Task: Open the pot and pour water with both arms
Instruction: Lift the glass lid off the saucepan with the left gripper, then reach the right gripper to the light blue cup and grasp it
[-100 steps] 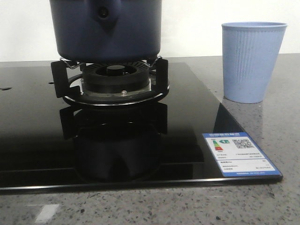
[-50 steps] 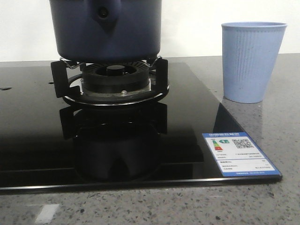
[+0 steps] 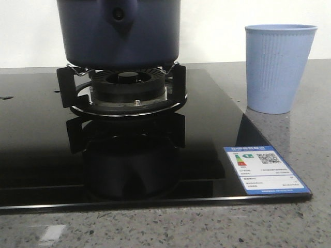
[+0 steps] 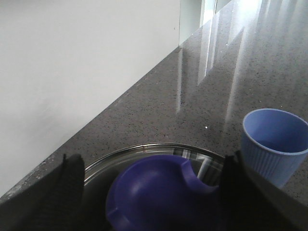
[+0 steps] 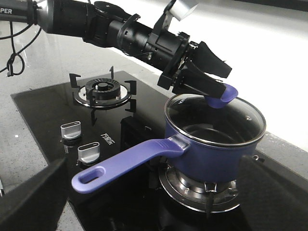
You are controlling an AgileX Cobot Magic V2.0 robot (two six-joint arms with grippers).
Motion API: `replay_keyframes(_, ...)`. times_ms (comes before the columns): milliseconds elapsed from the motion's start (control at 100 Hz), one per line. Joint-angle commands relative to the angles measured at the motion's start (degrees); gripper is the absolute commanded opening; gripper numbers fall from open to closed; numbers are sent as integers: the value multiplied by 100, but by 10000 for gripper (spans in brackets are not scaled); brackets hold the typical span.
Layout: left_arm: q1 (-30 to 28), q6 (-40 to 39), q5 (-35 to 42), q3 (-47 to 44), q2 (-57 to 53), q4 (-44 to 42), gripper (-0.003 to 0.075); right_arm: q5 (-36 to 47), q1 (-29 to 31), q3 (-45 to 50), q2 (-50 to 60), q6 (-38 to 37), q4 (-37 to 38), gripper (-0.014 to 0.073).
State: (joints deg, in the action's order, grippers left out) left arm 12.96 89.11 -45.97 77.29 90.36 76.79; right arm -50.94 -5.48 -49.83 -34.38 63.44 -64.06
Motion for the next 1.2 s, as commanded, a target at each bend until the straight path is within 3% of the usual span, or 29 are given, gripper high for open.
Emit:
replay_keyframes(0, 41, 63, -404, 78, -70, -161, 561, 276, 12, -190, -28, -9, -226, 635)
replay_keyframes(210, 41, 63, -838, 78, -70, -5, 561, 302, 12, -190, -28, -9, -226, 635)
replay_keyframes(420, 30, 63, -554, 78, -56, 10, 538, 302, 12, -190, -28, -9, -217, 635)
replay_keyframes(700, 30, 63, -570, 176, -47, 366, 352, 423, 12, -190, -28, -9, -183, 634)
replay_keyframes(840, 21, 63, -679, 460, -85, 468, 319, 985, 12, -190, -28, -9, -102, 634)
replay_keyframes(1080, -176, -122, -970, 1020, -452, 910, 319, 2908, 12, 211, -40, -9, 704, 634)
replay_keyframes(1190, -284, -242, -1040, 1084, -693, 1021, 319, 3145, 12, 667, -192, -9, 693, 634)
